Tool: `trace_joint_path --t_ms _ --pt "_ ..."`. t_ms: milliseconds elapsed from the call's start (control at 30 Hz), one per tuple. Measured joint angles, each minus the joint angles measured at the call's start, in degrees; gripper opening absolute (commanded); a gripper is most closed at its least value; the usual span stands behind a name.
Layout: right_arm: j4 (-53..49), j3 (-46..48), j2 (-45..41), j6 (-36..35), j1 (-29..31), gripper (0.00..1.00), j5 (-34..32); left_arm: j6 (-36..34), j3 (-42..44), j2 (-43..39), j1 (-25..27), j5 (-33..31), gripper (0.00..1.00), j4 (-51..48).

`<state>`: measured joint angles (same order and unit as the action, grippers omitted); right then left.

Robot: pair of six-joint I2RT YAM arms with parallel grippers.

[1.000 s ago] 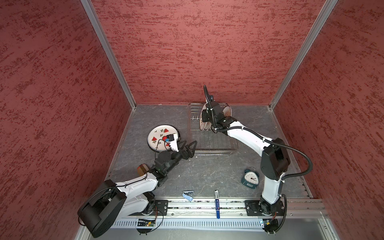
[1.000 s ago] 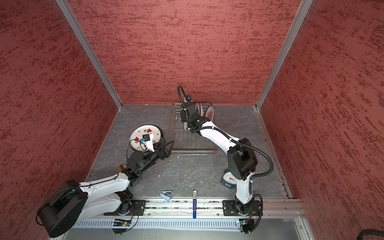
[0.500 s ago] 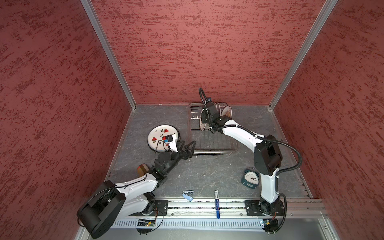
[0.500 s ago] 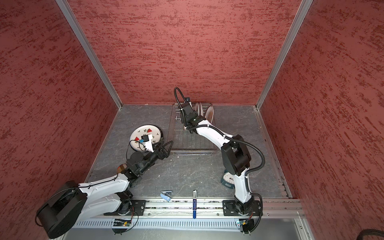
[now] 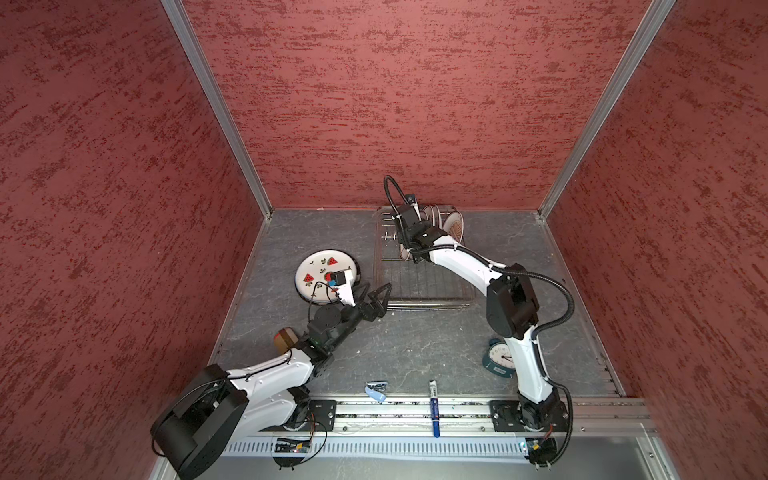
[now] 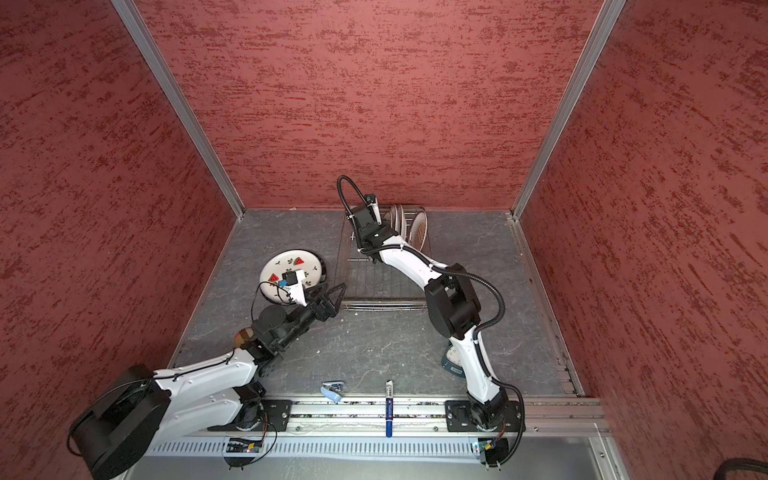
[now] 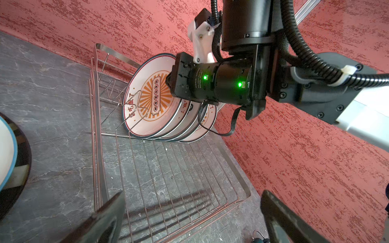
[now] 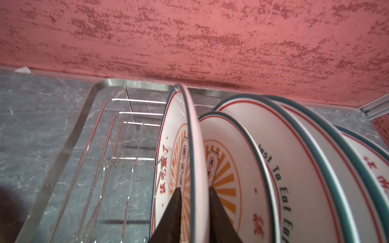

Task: Unload the plates from the dish rack
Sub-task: 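Grasp and lift the sunburst plate out of the rack with the right gripper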

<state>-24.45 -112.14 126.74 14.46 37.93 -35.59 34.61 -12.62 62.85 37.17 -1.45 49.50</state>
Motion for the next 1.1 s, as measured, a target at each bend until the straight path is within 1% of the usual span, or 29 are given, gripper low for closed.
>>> trace_joint_path --t_ms 67,300,367,500,700,900,1100 --pt "-0.7 -1.8 1.0 -0.3 0.5 0.16 -1.4 0.0 0.0 -0.1 0.1 0.0 0.99 -0.2" --pt "-2.8 -6.1 2.9 -1.4 1.4 0.12 -5.5 0.0 0.5 -2.2 0.4 0.0 0.99 -1.2" --pt "-3.8 -7.2 3.3 -2.0 1.5 0.1 -7.1 0.0 0.7 -3.4 0.5 0.0 0.99 -2.0" --pt "-4.4 -7.4 3.3 -2.7 1.6 0.06 -8.9 0.0 1.4 -6.0 0.5 -0.3 0.99 -2.6" --pt "-3.5 -7.0 3.0 -4.2 2.5 0.06 -10.2 -0.5 1.5 -8.1 0.6 -0.7 1.0 -4.5" --pt "0.8 -1.0 -1.0 -6.4 4.0 0.03 -11.5 -0.6 1.6 -8.8 0.8 -1.2 0.99 -5.7" --pt "7.9 10.2 -10.5 -8.5 5.4 0.03 -11.7 -0.6 1.6 -10.3 0.8 -1.4 0.99 -6.7"
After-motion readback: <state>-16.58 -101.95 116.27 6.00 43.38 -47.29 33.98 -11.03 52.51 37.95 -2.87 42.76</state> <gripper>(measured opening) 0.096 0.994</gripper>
